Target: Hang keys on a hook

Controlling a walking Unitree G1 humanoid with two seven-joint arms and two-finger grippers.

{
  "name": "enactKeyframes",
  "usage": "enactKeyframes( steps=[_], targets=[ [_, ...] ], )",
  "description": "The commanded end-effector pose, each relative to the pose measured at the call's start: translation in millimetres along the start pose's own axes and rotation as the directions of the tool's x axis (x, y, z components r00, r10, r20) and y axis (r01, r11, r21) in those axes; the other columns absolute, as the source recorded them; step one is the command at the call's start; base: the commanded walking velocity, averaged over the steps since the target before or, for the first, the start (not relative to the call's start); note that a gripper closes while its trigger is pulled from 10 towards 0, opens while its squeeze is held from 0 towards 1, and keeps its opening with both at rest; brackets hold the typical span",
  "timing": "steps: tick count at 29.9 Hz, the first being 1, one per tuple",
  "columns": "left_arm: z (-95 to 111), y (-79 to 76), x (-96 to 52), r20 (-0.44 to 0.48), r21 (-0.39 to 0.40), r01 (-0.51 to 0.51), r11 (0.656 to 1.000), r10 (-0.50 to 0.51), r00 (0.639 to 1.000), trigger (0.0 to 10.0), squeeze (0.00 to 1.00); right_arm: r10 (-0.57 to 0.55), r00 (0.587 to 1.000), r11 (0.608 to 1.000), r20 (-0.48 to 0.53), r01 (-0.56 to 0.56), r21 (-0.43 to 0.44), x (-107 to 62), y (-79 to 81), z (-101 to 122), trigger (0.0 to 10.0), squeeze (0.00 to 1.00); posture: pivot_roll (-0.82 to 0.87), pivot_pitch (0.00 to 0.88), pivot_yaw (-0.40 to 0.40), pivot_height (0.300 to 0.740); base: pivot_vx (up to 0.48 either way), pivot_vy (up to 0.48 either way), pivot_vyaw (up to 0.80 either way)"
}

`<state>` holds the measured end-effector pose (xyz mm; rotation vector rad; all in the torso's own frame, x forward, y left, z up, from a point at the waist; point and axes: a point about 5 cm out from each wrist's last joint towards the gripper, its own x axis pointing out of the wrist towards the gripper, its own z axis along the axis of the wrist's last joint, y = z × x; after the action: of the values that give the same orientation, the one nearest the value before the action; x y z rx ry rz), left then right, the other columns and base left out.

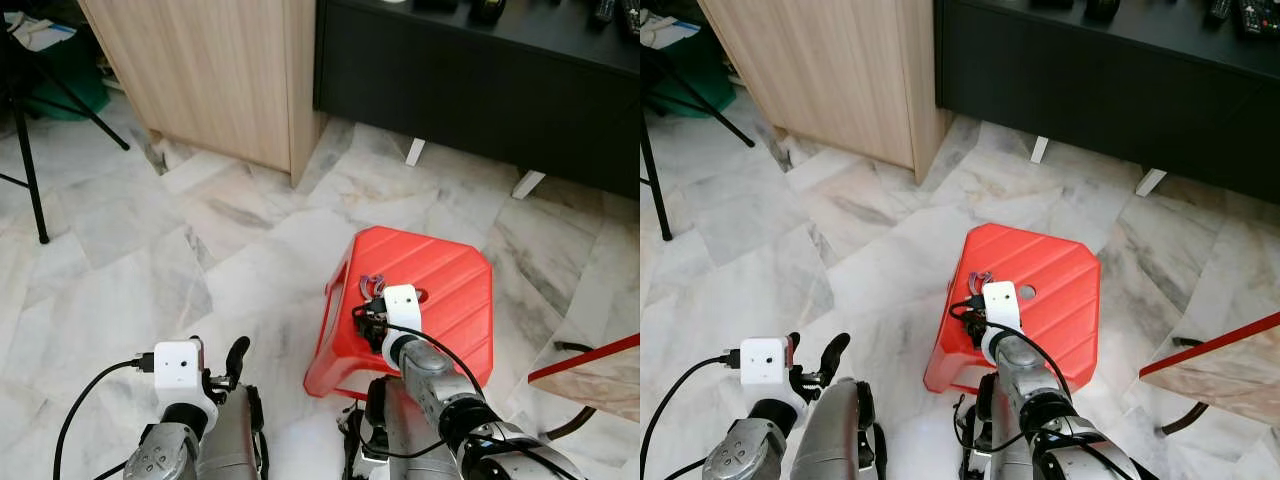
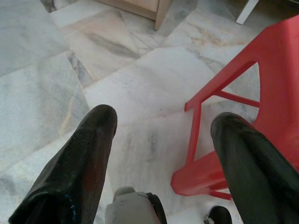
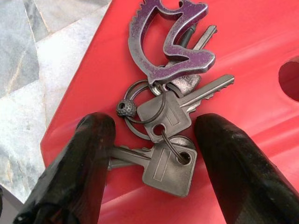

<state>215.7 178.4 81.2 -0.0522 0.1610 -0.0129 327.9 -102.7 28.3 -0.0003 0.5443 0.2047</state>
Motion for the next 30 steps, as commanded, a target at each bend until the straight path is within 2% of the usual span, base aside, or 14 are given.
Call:
enactKeyframes(
  steps=[1,2,3,15,19,23,30],
  targets=[
    [-3,0.0,-4.2,-0.026,0.003,0.0,1.0,0.0,1.0,10.0,0.0,-0.017,0.997,0.999,-0.076,0.02,0.031,-3.2,-3.3,-21,10.0,0.0,0.17,0.37,-0.064,0.607,0.0,0.0,0.0],
    [-3,-0.3,-3.8,-0.027,0.004,0.001,1.0,-0.001,1.0,10.0,0.0,-0.025,0.998,0.999,-0.065,0.027,0.036,-3.1,-4.1,-20,10.0,0.0,0.17,0.371,-0.063,0.607,0.0,0.0,0.0],
    [-3,-0.3,-3.7,-0.027,0.006,0.0,1.0,0.0,1.0,10.0,0.0,-0.029,0.998,0.999,-0.058,0.031,0.043,-3.1,-4.9,-19,0.0,0.0,0.17,0.37,-0.063,0.607,0.0,0.0,0.0],
    [-3,0.4,3.5,-0.031,0.016,0.001,1.0,-0.001,1.0,10.0,0.0,-0.039,0.999,0.998,-0.033,0.041,0.053,-2.1,-8.7,-11,0.0,0.0,0.16,0.342,-0.058,0.607,0.0,0.0,0.0],
    [-4,1.2,3.0,-0.031,0.015,-0.001,1.0,0.002,1.0,10.0,0.0,-0.041,0.999,0.998,-0.027,0.043,0.055,-2.7,-8.2,-13,0.0,0.0,0.16,0.284,-0.064,0.607,0.0,0.0,0.0],
    [-4,1.2,6.8,-0.03,0.025,-0.005,1.0,0.005,1.0,10.0,0.0,-0.039,0.999,0.998,-0.015,0.04,0.05,-2.4,-7.8,-11,0.0,0.0,0.17,0.284,-0.06,0.607,0.0,0.0,0.0],
    [-2,1.9,14.2,-0.014,0.023,0.001,1.0,0.0,1.0,10.0,0.0,-0.054,0.995,0.998,0.085,0.05,0.048,-1.5,-12.3,11,0.0,0.0,0.16,0.253,-0.053,0.607,0.0,0.0,0.0]
  ],
)
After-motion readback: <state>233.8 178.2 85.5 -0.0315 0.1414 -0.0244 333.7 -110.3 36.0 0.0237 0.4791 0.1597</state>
